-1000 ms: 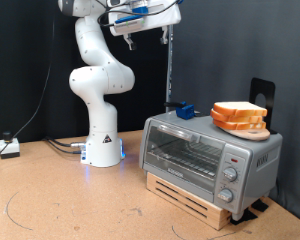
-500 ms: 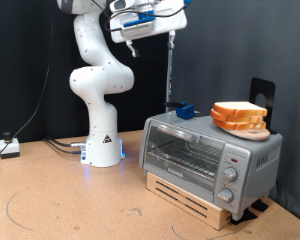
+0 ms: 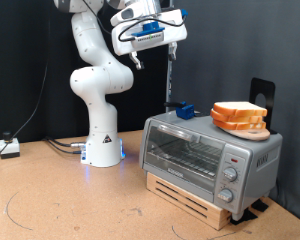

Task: Make a piece of toast with the oven

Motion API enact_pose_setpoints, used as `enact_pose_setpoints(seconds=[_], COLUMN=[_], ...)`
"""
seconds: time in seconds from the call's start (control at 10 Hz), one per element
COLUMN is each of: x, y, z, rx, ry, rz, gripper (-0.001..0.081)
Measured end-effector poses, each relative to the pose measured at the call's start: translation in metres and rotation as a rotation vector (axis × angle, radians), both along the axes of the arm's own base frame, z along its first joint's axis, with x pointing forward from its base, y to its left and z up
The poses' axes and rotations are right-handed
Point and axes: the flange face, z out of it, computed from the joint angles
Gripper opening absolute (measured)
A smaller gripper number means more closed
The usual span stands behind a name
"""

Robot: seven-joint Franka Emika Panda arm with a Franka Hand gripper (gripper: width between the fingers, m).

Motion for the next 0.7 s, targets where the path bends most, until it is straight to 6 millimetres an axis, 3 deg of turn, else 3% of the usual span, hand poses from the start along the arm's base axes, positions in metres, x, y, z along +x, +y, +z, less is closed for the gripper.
enact_pose_setpoints(seconds=[0.3,0.7], x=[-0.014,-0.020], y=[0.001,0.000], z=[-0.019,-0.053], rx=[0.046,0.041], ry=[0.152,0.159], rz=[0.063,0.169], gripper=[0.0807,0.0807])
